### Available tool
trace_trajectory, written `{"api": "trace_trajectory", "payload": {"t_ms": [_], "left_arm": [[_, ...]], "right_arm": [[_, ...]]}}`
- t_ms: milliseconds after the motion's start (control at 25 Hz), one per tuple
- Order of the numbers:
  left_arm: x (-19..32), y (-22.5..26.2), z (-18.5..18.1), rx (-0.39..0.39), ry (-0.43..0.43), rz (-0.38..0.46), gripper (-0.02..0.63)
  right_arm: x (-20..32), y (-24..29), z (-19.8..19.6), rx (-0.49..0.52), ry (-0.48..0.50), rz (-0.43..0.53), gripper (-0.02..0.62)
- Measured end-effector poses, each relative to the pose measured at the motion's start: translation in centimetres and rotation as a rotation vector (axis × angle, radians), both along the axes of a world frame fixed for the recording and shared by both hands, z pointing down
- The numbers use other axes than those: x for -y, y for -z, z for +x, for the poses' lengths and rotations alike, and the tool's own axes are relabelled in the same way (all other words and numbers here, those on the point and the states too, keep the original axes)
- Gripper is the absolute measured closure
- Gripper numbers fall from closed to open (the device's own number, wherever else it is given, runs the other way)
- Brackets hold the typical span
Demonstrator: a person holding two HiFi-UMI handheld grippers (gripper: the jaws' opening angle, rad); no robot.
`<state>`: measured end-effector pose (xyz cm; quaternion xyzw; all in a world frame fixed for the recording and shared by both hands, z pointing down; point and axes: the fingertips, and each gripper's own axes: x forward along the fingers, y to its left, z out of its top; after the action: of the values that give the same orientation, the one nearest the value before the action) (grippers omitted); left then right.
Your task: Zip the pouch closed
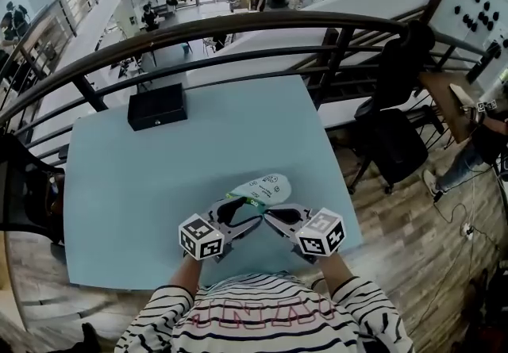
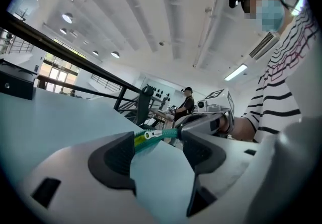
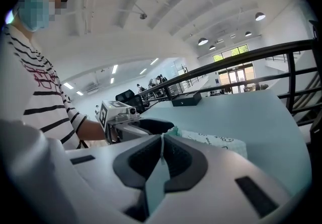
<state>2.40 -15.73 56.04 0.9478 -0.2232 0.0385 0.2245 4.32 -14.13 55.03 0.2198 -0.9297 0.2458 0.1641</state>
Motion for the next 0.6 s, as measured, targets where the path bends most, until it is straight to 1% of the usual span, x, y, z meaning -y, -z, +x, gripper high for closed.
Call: {"api": "trace_trajectory", "payload": {"t_ms": [120,360,480,600], "left_arm": [[-0.4,0.3,0.8,-0.050,-0.068,-0.022,0.328],[-1.1,1.2,2.1,-0.177,-0.180,-0.115,0.327],[-0.9,1.5,2.0,-0.227,-0.182,-0.150,0.327],[-0.6,1.8,2.1,-0.231,-0.163,-0.135,0.327]], "right_arm": [[-0.3,-0.3,0.5,-0.005,0.006,0.000,0.558],[-0.8,-0.1,1.1,-0.013,0.029,0.002,0.558],[-0.7,-0.1,1.6,-0.013,0.018,0.003,0.558],[-0.6,-0.1,2.2,-0.015,0.004,0.006,0.558]]}}
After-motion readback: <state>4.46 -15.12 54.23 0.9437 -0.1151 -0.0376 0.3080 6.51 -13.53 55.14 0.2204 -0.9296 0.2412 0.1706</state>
